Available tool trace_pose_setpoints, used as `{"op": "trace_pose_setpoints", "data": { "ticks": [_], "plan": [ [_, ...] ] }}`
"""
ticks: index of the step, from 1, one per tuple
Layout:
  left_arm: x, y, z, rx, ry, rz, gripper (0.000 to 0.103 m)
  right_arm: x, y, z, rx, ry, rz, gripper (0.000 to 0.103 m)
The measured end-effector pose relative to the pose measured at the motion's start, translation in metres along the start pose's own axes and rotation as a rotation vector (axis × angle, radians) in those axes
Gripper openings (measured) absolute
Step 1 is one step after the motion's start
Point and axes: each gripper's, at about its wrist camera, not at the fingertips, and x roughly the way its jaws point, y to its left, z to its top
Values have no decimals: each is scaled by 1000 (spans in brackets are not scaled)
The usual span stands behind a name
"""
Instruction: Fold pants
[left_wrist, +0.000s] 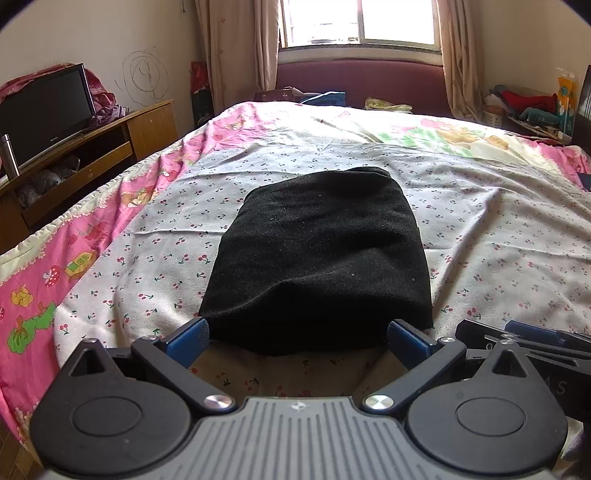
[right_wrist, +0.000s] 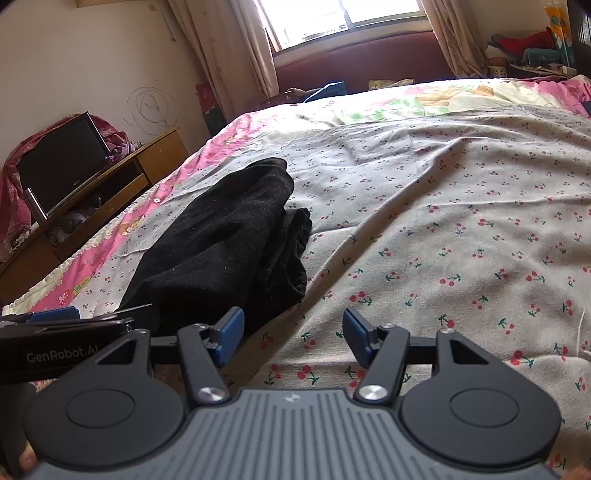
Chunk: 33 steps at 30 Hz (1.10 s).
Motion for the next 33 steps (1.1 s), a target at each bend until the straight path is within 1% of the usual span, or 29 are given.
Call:
{"op": "trace_pose_setpoints", "data": {
  "ticks": [33],
  "plan": [
    [0, -1, -1, -10, 5, -10, 103, 3, -1, -1, 3, 17, 1, 61]
  ]
}}
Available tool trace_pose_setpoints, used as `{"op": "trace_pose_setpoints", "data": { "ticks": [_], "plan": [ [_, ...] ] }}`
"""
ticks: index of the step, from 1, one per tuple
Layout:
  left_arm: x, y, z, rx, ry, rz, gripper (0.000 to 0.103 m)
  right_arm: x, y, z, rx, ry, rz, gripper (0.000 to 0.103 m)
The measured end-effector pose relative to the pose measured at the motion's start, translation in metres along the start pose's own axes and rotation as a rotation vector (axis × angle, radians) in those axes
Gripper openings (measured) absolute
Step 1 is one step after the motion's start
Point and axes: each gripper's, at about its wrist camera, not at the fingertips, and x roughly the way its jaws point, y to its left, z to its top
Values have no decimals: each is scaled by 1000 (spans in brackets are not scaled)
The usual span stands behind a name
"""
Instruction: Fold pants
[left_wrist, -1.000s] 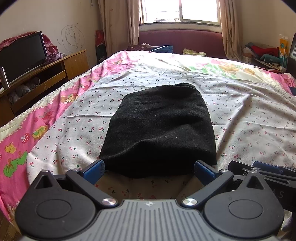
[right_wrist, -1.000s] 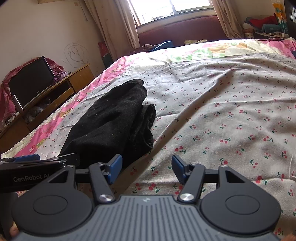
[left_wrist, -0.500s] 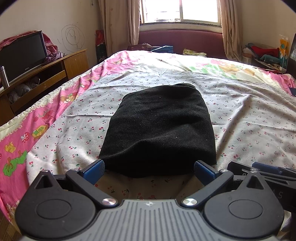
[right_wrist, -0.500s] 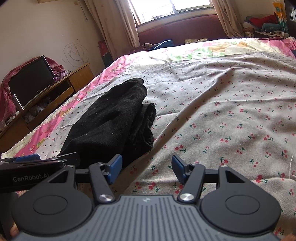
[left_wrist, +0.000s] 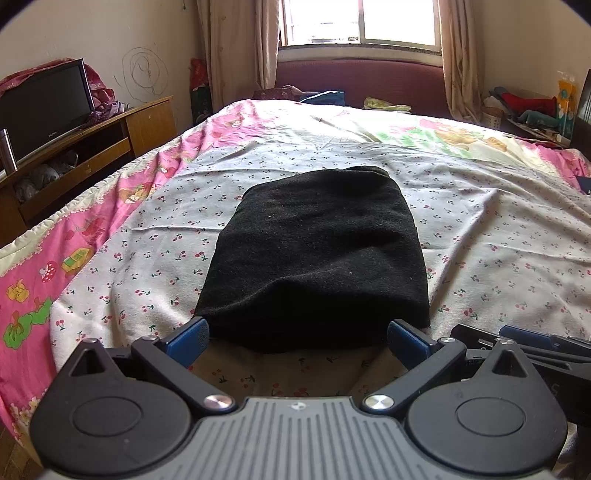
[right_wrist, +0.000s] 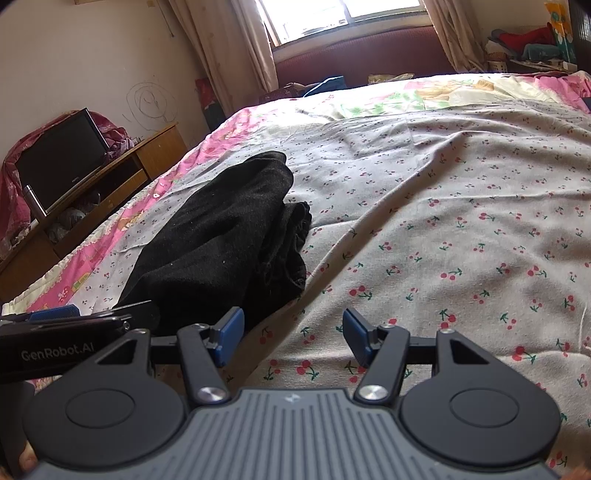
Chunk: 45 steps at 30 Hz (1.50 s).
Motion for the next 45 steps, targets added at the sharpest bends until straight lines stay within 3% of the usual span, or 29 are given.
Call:
{"op": "trace_pose_setpoints", "data": {
  "ticks": [45],
  "plan": [
    [-1, 4, 0, -48, 8, -37, 103, 3, -1, 1, 11, 11, 6, 61]
  ]
}}
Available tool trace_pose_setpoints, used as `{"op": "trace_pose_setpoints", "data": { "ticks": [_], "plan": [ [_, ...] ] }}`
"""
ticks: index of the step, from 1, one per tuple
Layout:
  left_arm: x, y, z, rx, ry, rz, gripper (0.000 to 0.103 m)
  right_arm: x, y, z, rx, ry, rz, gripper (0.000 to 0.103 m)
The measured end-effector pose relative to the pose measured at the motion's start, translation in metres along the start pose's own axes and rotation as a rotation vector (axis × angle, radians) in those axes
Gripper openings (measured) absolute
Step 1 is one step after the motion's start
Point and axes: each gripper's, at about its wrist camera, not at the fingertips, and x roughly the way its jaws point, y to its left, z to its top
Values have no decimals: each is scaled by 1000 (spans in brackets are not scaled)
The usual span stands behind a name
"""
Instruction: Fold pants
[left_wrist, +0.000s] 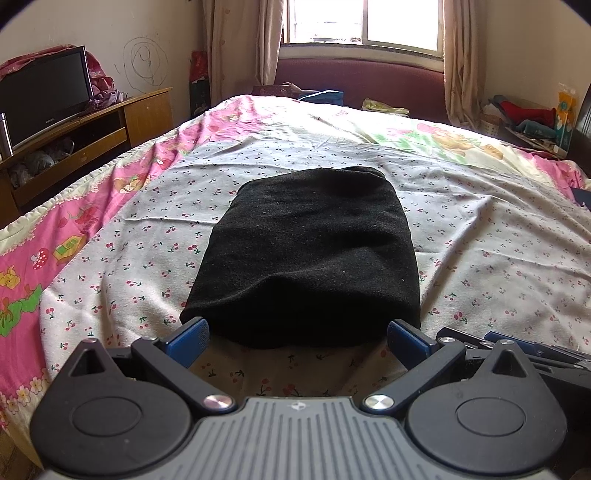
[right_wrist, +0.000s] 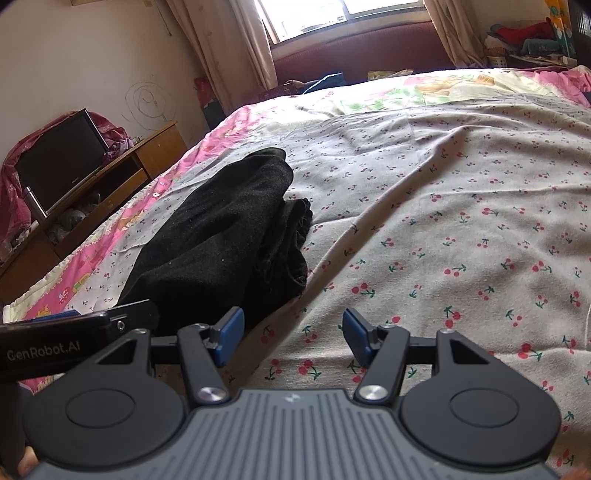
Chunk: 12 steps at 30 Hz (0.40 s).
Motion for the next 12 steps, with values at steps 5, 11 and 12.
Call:
{"op": "trace_pose_setpoints", "data": {
  "ticks": [5, 11, 12],
  "plan": [
    [0, 0, 0, 0, -2, 0, 103, 0, 0, 0, 0, -1, 0, 61],
    [0, 0, 0, 1, -3, 1, 103, 0, 0, 0, -1, -1, 0, 61],
    [0, 0, 0, 1, -3, 1, 103, 0, 0, 0, -1, -2, 0, 61]
  ]
}}
